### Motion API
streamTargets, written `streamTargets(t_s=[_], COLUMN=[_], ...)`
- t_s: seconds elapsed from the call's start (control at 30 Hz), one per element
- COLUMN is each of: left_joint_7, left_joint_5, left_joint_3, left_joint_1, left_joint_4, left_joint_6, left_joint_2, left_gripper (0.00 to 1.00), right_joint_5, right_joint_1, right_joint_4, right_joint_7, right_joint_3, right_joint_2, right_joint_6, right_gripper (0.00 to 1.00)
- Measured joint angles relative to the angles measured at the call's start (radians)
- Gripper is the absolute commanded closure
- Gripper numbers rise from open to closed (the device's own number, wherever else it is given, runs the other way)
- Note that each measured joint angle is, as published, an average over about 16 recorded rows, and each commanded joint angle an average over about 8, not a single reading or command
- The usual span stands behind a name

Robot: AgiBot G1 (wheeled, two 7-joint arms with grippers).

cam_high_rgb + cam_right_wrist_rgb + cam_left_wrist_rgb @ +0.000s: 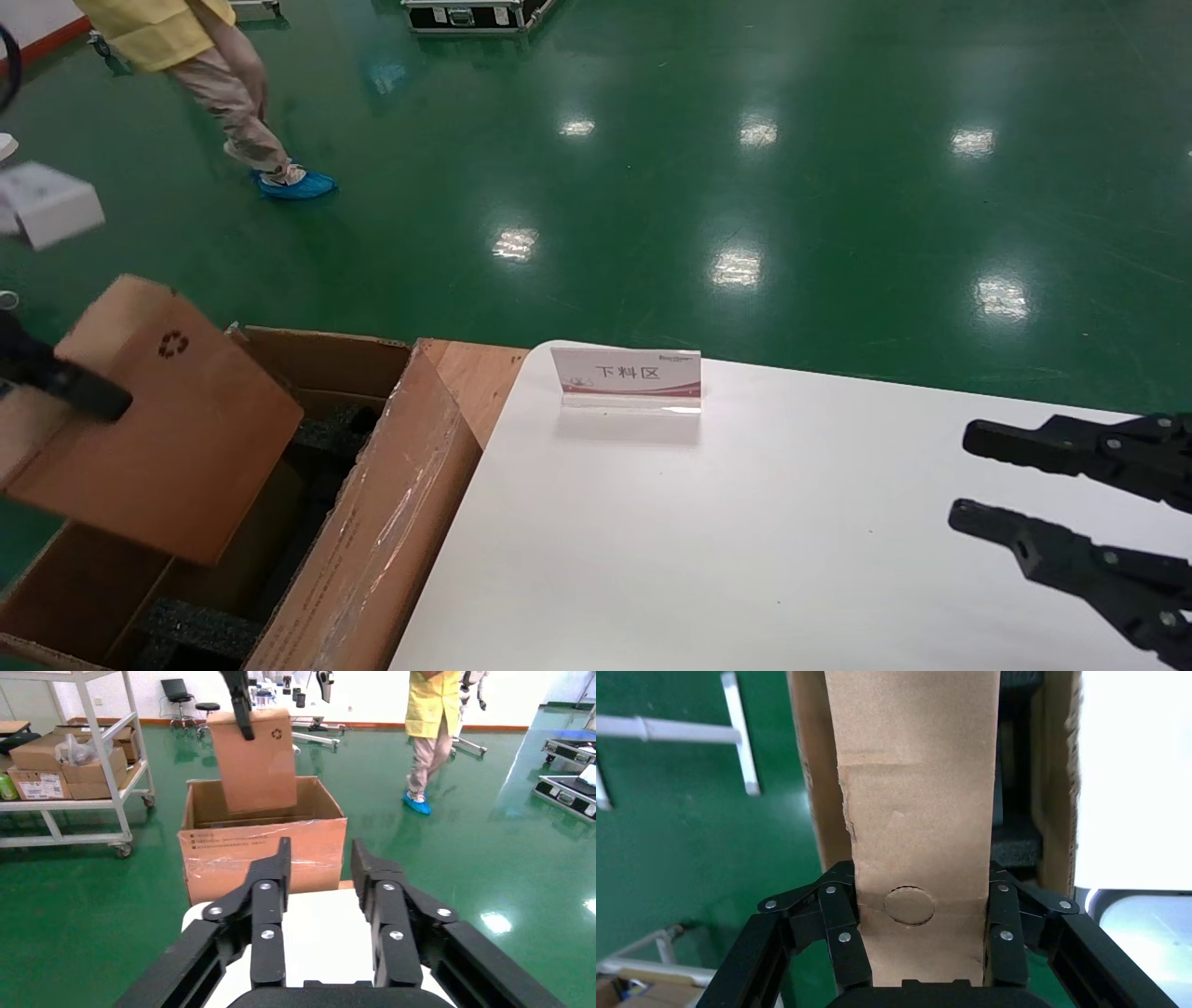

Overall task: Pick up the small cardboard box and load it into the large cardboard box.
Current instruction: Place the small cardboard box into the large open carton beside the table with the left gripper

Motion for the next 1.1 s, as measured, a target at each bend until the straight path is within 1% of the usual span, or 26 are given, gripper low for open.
streamTargets(t_s=[0.3, 0.6, 0.83, 1.1], left_joint_7=[-0.008, -0.002, 0.002, 0.007], left_joint_5=[0.043, 0.084, 0.108, 0.137], left_joint_3=[-0.01, -0.025, -0.021, -0.008], left_joint_1=[0.079, 0.155, 0.21, 0.272], left_joint_4=[0.002, 0.004, 0.001, 0.008], left_joint_6=[-0.046, -0.098, -0.154, -0.227], left_joint_2=[-0.077, -0.133, -0.161, -0.175], left_gripper=[1.0, 1.0, 1.0, 1.0], right_joint_5=[0.0, 0.001, 0.001, 0.001], right_joint_1=[0.0, 0.0, 0.0, 0.0], right_joint_4=[0.0, 0.0, 0.0, 0.0], right_joint_7=[0.0, -0.001, -0.001, -0.001], right_joint_3=[-0.001, -0.001, -0.001, -0.002], right_joint_2=[0.0, 0.0, 0.001, 0.001], right_joint_6=[0.0, 0.0, 0.001, 0.001], right_gripper=[0.0, 0.0, 0.0, 0.0])
